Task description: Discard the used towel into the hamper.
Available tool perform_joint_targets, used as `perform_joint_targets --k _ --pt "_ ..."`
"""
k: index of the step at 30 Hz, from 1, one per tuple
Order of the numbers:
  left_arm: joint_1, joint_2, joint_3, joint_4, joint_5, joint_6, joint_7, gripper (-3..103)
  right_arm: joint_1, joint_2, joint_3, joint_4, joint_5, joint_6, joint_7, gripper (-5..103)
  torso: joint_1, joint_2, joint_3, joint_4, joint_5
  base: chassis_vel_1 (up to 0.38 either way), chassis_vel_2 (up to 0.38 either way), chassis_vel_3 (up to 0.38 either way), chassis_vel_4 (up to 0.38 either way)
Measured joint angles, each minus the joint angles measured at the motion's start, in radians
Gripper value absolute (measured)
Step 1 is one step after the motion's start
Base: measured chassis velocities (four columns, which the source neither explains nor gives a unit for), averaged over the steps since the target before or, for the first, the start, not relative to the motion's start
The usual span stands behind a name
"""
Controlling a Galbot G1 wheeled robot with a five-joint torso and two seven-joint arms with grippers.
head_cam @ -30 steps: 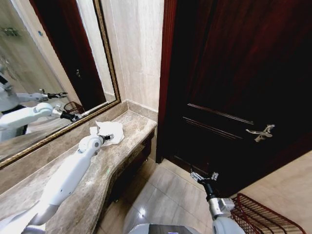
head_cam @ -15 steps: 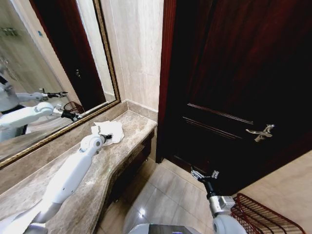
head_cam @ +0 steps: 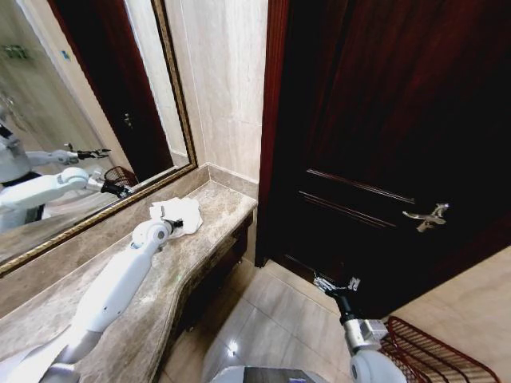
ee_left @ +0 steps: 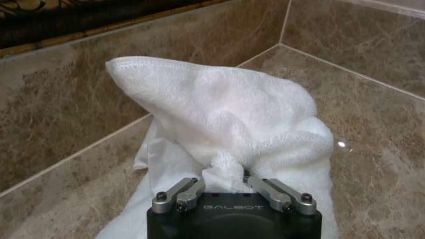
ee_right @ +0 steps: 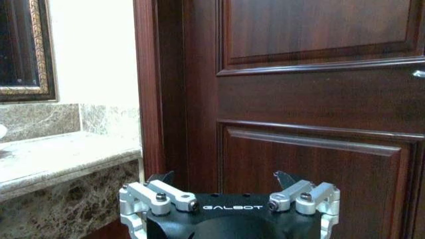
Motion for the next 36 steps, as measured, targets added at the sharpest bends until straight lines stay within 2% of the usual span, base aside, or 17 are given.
perform_joint_targets --k 22,29,33,36 --pt "0.004 0.024 -0.003 -0.014 -0.005 0.003 0.007 12 0.007 0.004 -0.005 0.009 -0.003 -0.011 0.014 100 0.000 0.000 0.000 0.0002 -0.0003 0.000 0.000 0.000 0.000" --pt "0.087 0.064 -0.051 -0.164 -0.011 0.005 -0.002 12 0.025 0.001 0.000 -0.003 0.001 -0.015 0.010 100 0.000 0.000 0.000 0.0002 0.0001 0.000 0.000 0.000 0.000" --pt "0.161 0.088 -0.116 -0.267 -0.012 0.003 -0.013 12 0.034 -0.002 0.007 -0.005 0.019 -0.016 0.010 100 0.000 0.000 0.000 0.0001 0.0002 0.000 0.000 0.000 0.000" --pt "0.240 0.100 -0.167 -0.353 0.008 -0.032 -0.020 12 0.034 -0.009 0.011 -0.004 0.035 -0.016 0.010 100 0.000 0.000 0.000 0.0002 0.0001 0.000 0.000 0.000 0.000"
